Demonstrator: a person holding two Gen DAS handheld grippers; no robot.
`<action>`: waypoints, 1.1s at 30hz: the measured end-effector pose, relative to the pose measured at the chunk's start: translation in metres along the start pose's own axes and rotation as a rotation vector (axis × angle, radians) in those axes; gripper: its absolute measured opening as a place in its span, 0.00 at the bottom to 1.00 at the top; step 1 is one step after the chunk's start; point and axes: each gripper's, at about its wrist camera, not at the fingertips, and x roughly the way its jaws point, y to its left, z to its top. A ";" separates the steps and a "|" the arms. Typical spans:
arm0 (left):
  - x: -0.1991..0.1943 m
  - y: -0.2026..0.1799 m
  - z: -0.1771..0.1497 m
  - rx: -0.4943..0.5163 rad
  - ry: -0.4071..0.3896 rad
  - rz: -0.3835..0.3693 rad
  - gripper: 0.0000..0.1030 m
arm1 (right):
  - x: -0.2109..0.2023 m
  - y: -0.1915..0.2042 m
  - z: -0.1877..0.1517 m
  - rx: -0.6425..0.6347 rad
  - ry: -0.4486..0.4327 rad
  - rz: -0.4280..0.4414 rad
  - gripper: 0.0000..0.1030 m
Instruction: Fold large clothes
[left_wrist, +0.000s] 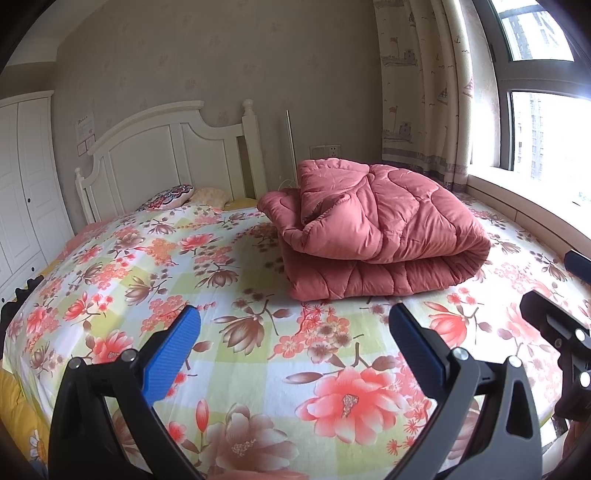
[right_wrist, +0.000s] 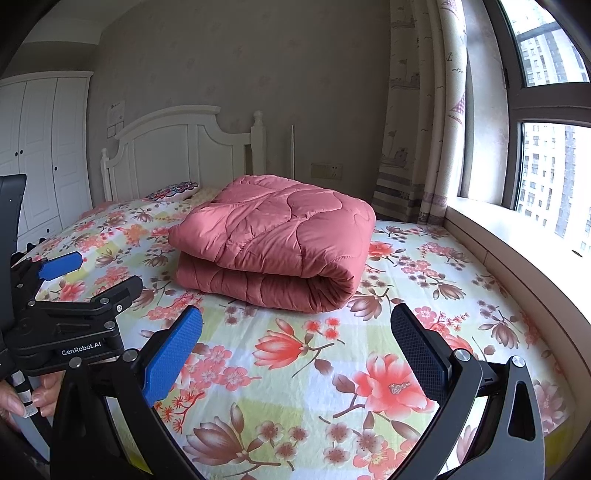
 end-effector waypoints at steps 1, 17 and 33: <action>0.000 0.000 0.000 0.001 0.001 0.000 0.98 | 0.000 0.000 0.000 0.000 0.000 0.000 0.95; 0.001 0.000 -0.002 0.002 0.002 0.001 0.98 | 0.001 0.002 -0.001 0.000 0.004 0.002 0.95; 0.001 0.001 -0.002 0.002 -0.001 -0.002 0.98 | 0.001 0.003 -0.001 -0.001 0.004 0.001 0.95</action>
